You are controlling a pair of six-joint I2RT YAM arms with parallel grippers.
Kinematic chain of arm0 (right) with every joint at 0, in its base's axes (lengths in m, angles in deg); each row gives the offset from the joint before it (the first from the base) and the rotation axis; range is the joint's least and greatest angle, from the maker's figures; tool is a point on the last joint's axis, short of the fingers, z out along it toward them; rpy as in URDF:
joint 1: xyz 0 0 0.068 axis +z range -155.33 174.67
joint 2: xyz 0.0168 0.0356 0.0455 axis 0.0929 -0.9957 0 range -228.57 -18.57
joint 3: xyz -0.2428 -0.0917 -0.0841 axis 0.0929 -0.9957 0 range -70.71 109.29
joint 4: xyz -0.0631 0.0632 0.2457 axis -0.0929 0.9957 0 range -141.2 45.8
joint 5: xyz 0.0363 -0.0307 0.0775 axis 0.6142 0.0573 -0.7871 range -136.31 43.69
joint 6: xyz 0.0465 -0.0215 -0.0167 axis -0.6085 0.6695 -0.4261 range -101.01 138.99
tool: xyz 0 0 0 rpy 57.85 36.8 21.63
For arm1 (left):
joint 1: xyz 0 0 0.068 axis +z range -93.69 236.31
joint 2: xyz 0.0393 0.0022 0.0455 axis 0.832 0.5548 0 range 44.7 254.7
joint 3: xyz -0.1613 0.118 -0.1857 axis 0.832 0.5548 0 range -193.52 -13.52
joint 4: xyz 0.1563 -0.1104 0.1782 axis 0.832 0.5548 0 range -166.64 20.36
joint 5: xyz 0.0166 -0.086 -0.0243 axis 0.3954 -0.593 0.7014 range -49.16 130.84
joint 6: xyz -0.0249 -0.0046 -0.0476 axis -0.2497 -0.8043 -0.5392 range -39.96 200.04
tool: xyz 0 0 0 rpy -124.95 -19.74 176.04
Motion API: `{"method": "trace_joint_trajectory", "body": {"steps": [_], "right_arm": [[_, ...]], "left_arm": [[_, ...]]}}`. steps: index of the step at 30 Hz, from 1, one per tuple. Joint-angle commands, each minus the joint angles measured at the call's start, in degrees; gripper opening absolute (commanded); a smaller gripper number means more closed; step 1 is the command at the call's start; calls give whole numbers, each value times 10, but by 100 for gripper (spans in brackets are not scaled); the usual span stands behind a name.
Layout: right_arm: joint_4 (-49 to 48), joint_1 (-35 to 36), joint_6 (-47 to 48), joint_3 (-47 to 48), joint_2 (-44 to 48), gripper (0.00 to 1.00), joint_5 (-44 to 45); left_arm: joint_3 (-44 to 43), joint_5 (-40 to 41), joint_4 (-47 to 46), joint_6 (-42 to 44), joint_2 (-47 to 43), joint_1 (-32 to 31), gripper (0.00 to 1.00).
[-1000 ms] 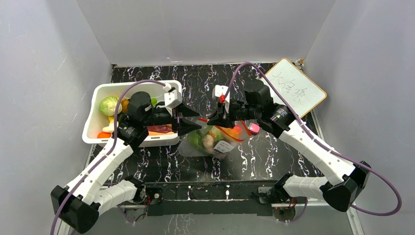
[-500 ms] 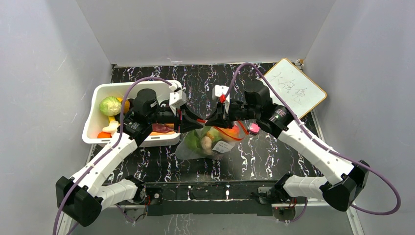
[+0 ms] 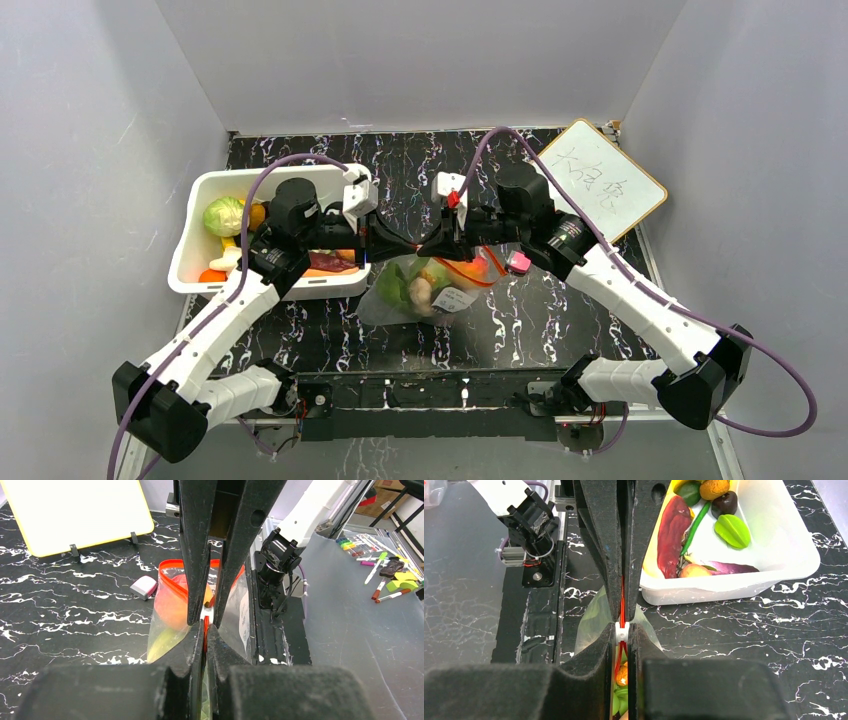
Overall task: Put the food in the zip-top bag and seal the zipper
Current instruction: Zip the zipper food storage bag at the center of the board.
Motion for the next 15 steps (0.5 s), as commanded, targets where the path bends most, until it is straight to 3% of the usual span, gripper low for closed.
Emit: {"method": "trace_joint_trajectory", "body": {"steps": [1, 11, 15], "right_arm": [[-21, 0, 6, 9, 10, 0, 21], [55, -1, 18, 8, 54, 0, 100], [80, -1, 19, -2, 76, 0, 128]], "left_arm": [[-30, 20, 6, 10, -19, 2, 0], [-74, 150, 155, 98, -30, 2, 0], [-92, 161, 174, 101, -20, 2, 0]]}}
